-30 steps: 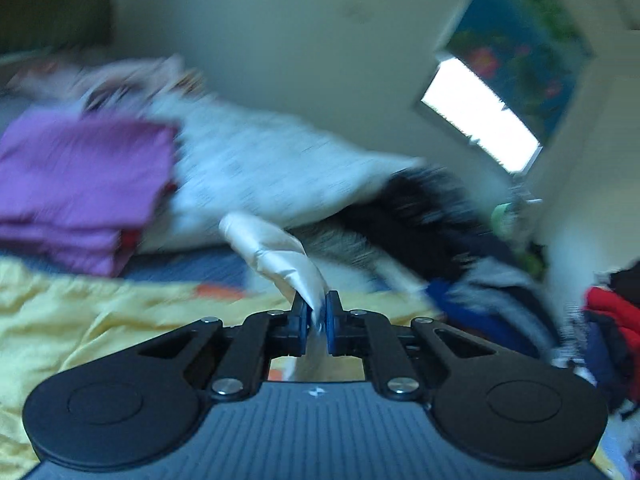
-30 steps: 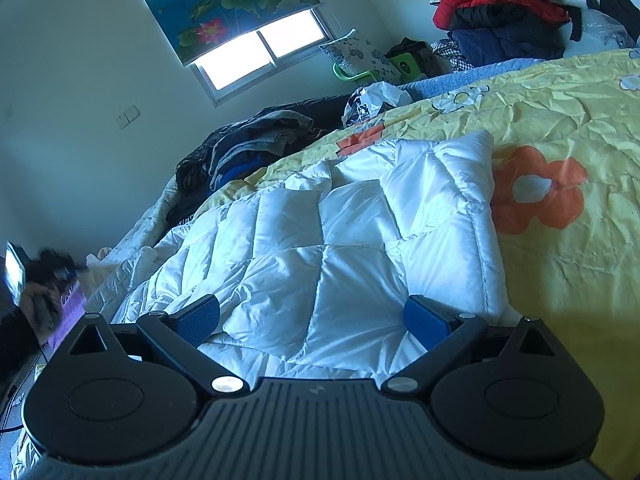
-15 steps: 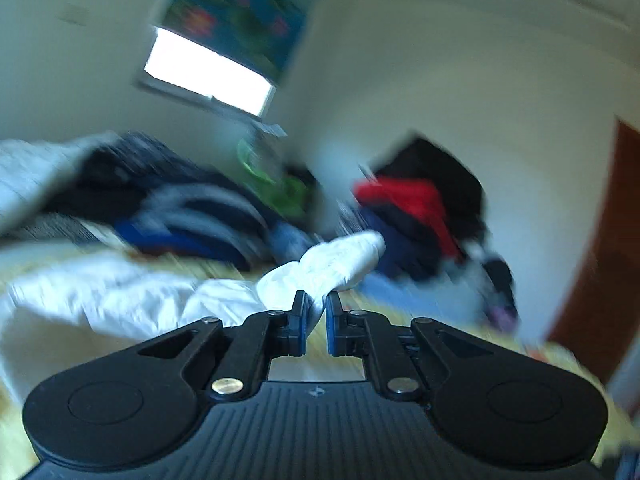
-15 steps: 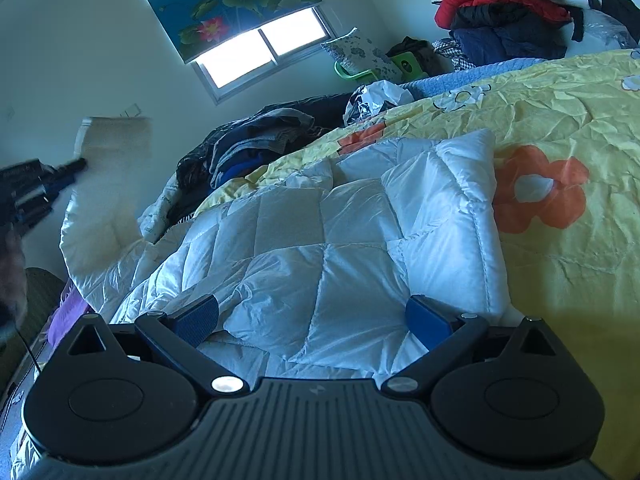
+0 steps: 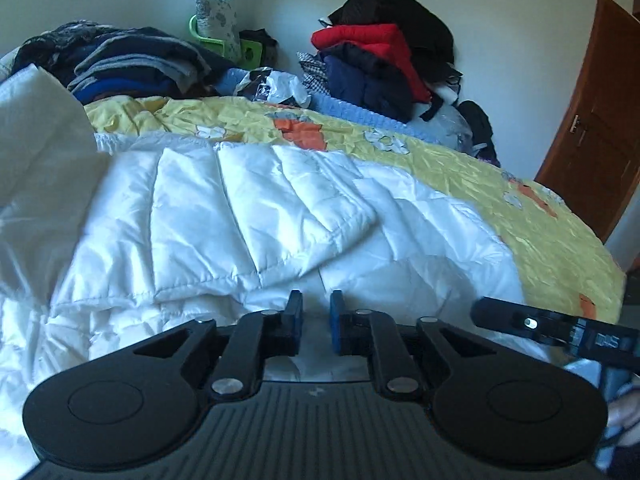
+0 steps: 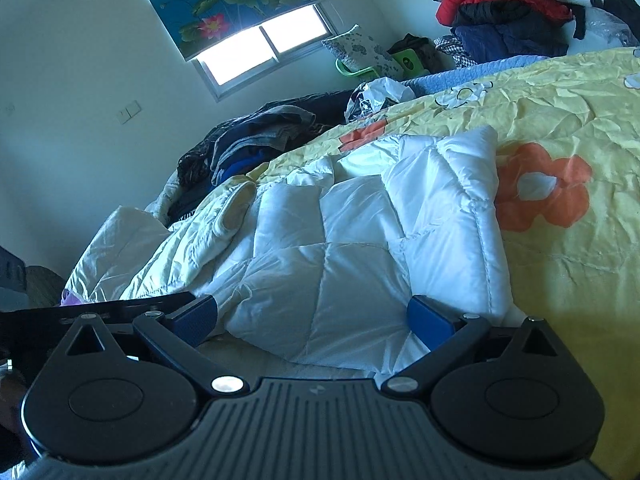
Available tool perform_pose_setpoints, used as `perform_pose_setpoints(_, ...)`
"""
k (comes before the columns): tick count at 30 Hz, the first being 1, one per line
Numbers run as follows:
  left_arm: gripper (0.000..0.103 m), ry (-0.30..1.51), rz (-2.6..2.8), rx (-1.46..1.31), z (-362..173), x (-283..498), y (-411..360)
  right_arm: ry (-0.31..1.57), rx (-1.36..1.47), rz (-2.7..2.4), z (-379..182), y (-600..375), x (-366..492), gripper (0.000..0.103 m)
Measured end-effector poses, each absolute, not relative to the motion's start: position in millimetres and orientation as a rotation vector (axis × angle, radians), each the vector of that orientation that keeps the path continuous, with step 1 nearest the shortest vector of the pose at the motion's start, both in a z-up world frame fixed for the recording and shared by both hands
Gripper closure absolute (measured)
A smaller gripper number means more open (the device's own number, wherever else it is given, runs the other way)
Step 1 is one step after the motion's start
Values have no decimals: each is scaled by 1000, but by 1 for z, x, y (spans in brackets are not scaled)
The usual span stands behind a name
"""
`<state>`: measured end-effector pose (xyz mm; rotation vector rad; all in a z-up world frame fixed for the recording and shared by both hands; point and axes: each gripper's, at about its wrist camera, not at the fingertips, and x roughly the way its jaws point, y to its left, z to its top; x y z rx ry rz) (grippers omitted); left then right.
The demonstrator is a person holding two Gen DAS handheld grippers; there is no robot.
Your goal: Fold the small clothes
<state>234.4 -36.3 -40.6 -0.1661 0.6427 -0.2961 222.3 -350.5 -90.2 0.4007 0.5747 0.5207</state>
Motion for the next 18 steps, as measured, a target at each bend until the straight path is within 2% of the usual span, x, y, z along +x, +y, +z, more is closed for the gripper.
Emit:
perform_pose_setpoints(2,67,592,-274,-154,-38,221,-34,577,400,522,-90,-350,223,1)
perform_pose_setpoints(4,23,486,-218,-160,-36,196,-26,579,400,523,-90,-350,223,1)
perform_pose_setpoints(5,17,407,-170,-162,-36,183,-20,580,401,524,-90,-351,224,1)
perform_pose_setpoints(8,14,260,-51,-212,-42,165,4,582,409,526,-90,-352,225,1)
perform_pose_setpoints(15,14,269,65,-519,-79,164,61,585,430,519,-90,-353,228,1)
perform_pose_setpoints(18,7,294,63,-602,-85,167,74,592,416,511,-90,-352,227,2)
